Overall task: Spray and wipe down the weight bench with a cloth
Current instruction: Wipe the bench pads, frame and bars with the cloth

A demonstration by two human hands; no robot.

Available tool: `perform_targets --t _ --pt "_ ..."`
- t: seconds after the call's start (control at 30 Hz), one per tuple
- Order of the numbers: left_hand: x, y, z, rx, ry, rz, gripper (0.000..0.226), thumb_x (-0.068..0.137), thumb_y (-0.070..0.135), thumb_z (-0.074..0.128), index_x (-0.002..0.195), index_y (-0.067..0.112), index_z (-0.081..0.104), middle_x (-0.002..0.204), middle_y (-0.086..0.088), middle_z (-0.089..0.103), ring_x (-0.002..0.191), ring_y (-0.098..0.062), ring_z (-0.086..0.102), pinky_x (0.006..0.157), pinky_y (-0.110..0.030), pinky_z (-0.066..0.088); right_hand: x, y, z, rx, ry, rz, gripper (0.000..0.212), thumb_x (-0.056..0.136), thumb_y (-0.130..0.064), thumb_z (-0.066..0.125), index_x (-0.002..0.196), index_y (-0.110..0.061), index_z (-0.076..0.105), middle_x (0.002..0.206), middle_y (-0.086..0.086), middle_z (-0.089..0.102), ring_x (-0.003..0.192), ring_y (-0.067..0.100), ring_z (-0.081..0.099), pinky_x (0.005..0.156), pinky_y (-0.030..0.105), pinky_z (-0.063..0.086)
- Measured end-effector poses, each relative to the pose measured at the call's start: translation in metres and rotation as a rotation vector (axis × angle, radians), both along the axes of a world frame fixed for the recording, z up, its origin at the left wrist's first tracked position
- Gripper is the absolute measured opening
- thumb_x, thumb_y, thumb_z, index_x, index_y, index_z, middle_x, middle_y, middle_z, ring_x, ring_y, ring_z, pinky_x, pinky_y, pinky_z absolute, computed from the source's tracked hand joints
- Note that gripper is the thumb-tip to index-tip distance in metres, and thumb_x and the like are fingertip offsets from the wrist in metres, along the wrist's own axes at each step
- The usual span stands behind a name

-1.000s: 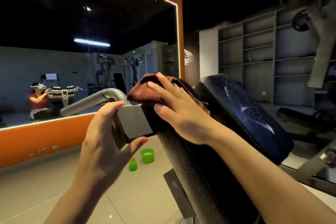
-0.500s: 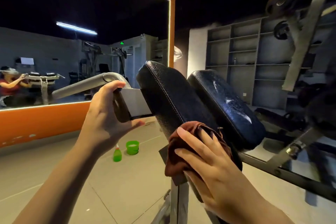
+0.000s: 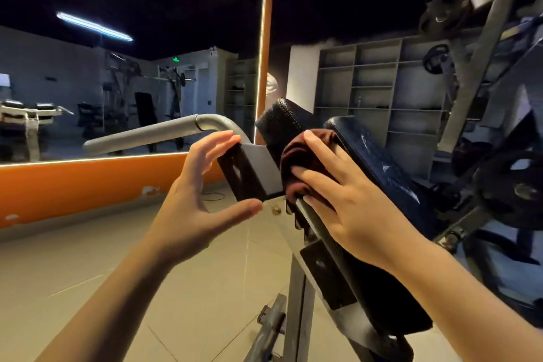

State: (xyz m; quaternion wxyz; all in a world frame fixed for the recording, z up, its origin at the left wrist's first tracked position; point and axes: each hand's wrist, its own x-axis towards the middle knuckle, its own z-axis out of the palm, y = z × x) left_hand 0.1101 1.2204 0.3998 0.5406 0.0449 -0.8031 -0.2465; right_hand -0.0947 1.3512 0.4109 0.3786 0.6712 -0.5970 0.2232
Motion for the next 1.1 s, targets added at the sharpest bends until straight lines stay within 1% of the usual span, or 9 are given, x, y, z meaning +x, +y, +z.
perform_targets --t 0.17,0.37,0.53,0.6,0.67,0.73,0.83,0.97,1.1 --pt "-0.008 -0.009 -0.009 -0.065 0.044 -0.054 0.069 0.069 0.06 0.065 0.131 0.05 0.035 0.129 0.042 0.038 0.126 0.015 0.036 0.094 0.001 0.031 0.004 0.059 -0.07 -0.033 0.062 -0.212 0.044 0.101 -0.038 0.031 0.142 -0.027 0.04 0.161 -0.001 0.02 0.143 0.027 0.023 0.104 0.051 0.038" --pt "-0.003 -0.022 -0.011 -0.206 0.015 -0.078 0.076 0.072 0.061 0.062 0.138 0.047 0.026 0.136 0.042 0.026 0.127 0.02 0.028 0.097 -0.011 0.028 0.018 0.098 -0.121 -0.109 0.016 -0.401 0.043 0.105 -0.038 0.02 0.138 -0.021 0.044 0.162 -0.007 0.013 0.137 0.027 0.031 0.091 0.043 0.043" --pt "-0.001 -0.025 -0.009 -0.194 -0.016 -0.106 0.073 0.073 0.062 0.059 0.136 0.044 0.026 0.137 0.032 0.029 0.124 0.015 0.026 0.099 -0.013 0.024 0.045 0.087 -0.14 -0.283 -0.14 -0.516 0.044 0.094 -0.017 0.057 0.136 -0.018 0.044 0.156 -0.001 0.027 0.136 0.031 0.031 0.098 0.058 0.036" --pt "-0.001 -0.025 -0.01 -0.22 -0.011 -0.109 0.072 0.074 0.061 0.059 0.137 0.043 0.028 0.141 0.031 0.026 0.129 0.01 0.022 0.106 -0.023 0.025 0.055 0.066 -0.135 -0.366 -0.184 -0.517 0.038 0.097 -0.025 0.051 0.133 -0.016 0.048 0.151 0.006 0.036 0.138 0.032 0.03 0.107 0.06 0.035" --pt "-0.003 -0.025 -0.013 -0.263 -0.004 -0.106 0.071 0.076 0.058 0.059 0.138 0.042 0.03 0.146 0.025 0.023 0.136 0.005 0.019 0.111 -0.033 0.023 0.061 0.038 -0.126 -0.429 -0.179 -0.506 0.039 0.101 -0.03 0.039 0.132 -0.011 0.053 0.149 0.01 0.041 0.138 0.033 0.032 0.117 0.054 0.022" --pt "-0.005 -0.026 -0.016 -0.299 0.0 -0.091 0.071 0.077 0.057 0.058 0.14 0.041 0.029 0.15 0.023 0.019 0.139 0.004 0.013 0.113 -0.037 0.02 0.063 0.014 -0.114 -0.462 -0.134 -0.491 0.043 0.104 -0.032 0.033 0.131 -0.007 0.057 0.147 0.012 0.044 0.136 0.033 0.036 0.121 0.046 0.014" --pt "-0.008 -0.03 -0.018 -0.339 -0.009 -0.061 0.072 0.078 0.056 0.057 0.142 0.036 0.03 0.157 0.011 0.021 0.142 -0.003 0.011 0.114 -0.044 0.019 0.055 -0.001 -0.117 -0.408 0.049 -0.554 0.04 0.104 -0.028 0.036 0.132 -0.008 0.057 0.148 0.009 0.039 0.134 0.031 0.038 0.121 0.045 0.016" --pt "-0.011 -0.036 -0.02 -0.377 -0.003 -0.063 0.071 0.08 0.053 0.057 0.143 0.029 0.033 0.158 0.004 0.021 0.143 -0.004 0.01 0.116 -0.045 0.017 0.041 0.029 -0.141 -0.293 0.262 -0.625 0.037 0.105 -0.02 0.037 0.136 -0.009 0.052 0.15 0.009 0.039 0.129 0.031 0.043 0.112 0.046 0.028" --pt "-0.015 -0.033 -0.023 -0.352 0.036 -0.072 0.069 0.081 0.051 0.058 0.141 0.028 0.034 0.158 0.002 0.022 0.144 -0.009 0.012 0.116 -0.044 0.017 0.036 0.063 -0.167 -0.21 0.319 -0.706 0.038 0.104 -0.018 0.035 0.141 -0.013 0.042 0.158 0.006 0.025 0.13 0.033 0.041 0.118 0.041 0.017"
